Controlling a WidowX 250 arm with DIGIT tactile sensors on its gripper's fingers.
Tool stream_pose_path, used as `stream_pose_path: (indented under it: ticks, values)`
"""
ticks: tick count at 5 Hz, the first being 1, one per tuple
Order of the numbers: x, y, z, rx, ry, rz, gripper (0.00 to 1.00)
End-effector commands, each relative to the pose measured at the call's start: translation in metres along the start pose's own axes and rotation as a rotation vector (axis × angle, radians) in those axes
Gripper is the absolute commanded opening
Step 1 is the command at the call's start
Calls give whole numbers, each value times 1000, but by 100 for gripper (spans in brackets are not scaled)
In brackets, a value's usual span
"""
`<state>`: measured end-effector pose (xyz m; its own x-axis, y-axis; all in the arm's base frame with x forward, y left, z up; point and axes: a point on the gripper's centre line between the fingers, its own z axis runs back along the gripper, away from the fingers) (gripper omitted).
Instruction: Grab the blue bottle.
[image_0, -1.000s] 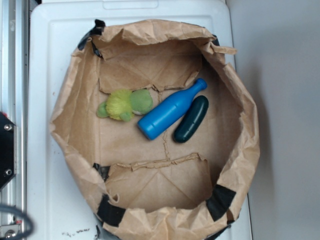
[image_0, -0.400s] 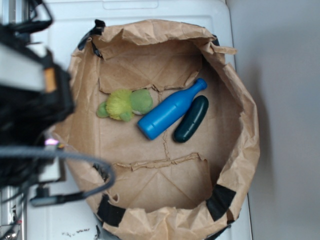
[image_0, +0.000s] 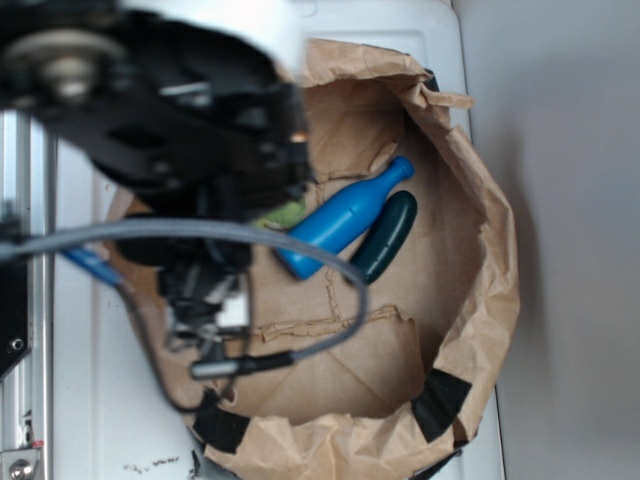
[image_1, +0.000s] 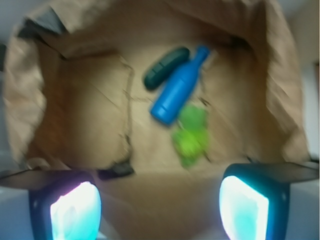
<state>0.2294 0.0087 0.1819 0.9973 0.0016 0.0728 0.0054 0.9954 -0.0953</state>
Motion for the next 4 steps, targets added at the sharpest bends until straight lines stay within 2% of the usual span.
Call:
stream_pose_path:
  ticks: [1,3,4]
  values:
    - [5,4,12,6,-49,11,100]
    - [5,4,12,6,-49,11,100]
    - [9,7,-20,21,-62,-48,100]
